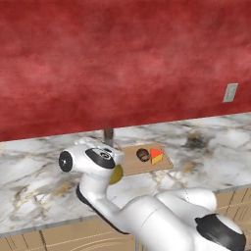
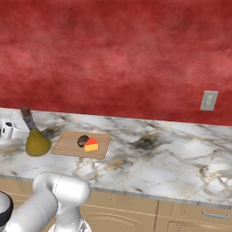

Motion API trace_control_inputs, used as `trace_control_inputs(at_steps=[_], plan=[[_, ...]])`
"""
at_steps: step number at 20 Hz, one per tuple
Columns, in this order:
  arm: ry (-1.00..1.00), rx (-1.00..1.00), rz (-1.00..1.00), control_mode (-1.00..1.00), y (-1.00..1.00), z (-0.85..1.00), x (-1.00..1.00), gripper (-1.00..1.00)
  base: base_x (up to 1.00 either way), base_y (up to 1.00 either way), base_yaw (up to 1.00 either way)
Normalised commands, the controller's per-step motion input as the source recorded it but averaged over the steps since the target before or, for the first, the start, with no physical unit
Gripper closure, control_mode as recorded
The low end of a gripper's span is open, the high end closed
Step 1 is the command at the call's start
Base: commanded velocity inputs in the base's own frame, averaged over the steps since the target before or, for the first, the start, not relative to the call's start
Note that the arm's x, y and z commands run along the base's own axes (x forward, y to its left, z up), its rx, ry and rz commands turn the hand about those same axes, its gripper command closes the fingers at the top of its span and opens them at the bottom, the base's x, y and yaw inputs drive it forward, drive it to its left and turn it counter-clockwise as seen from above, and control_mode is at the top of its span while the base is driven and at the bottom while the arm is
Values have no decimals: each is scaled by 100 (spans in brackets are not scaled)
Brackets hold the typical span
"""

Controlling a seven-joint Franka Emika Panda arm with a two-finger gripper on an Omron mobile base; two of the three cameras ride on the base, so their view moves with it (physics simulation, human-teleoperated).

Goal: Retrieve the reheated potato from the microwave, then place the potato, cheese, and condiment on the cutting board.

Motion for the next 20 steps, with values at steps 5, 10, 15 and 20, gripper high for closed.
trace_control_inputs(at_steps=[5,10,15,20], plan=[[2,0,0,-100,-25,7,58,100,0,0,0],[11,0,0,-100,-15,0,61,100,0,0,0],[5,1,0,-100,-23,-1,46,100,0,0,0],[0,0,0,-100,-23,-2,25,100,0,0,0]])
